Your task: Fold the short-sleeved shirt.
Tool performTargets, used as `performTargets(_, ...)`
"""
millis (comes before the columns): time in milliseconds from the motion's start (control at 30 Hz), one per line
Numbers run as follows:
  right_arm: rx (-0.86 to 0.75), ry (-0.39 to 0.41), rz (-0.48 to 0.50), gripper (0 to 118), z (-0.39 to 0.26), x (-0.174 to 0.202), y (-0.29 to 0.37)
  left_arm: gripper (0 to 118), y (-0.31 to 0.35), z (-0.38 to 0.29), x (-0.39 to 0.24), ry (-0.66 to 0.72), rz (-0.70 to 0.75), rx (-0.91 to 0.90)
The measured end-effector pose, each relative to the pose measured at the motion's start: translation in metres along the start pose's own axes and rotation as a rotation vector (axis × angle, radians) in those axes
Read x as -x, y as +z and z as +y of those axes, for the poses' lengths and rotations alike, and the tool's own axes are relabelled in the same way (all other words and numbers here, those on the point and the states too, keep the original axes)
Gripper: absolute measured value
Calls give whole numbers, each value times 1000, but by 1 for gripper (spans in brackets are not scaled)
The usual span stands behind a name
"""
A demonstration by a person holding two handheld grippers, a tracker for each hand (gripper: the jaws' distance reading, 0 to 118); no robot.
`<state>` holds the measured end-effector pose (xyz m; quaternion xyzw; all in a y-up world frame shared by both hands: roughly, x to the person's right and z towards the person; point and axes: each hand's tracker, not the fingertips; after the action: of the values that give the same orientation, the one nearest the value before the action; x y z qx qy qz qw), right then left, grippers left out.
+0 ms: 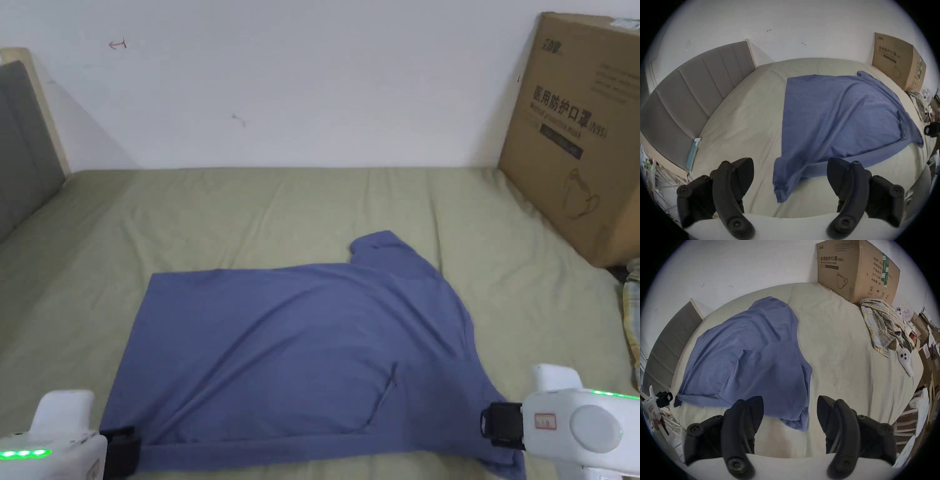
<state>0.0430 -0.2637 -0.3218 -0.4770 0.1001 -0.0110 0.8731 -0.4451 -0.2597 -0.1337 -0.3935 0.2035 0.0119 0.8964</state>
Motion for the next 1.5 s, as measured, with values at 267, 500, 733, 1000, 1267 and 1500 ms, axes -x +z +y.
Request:
performTargets(267, -18, 67, 28, 1, -31, 20, 17, 0, 38, -38, -4, 70, -108, 31)
performTargets(500, 34, 43, 34, 1, -39, 15, 7, 41, 26, -50, 14, 121, -99, 87)
performTargets(733, 81, -10, 31, 1, -36, 5, -9, 99, -17, -25, 20, 78, -91, 106)
performTargets(1000, 120, -40, 36, 1, -46, -7, -12, 0, -45, -24, 3, -21, -102, 164)
performTargets(1267, 33, -68, 67, 33, -39, -17, 9, 0, -34, -27, 11, 24, -93, 141)
performTargets(1500, 88, -61, 82, 62, -18, -26, -21, 0, -33, -25, 14, 32, -92, 146)
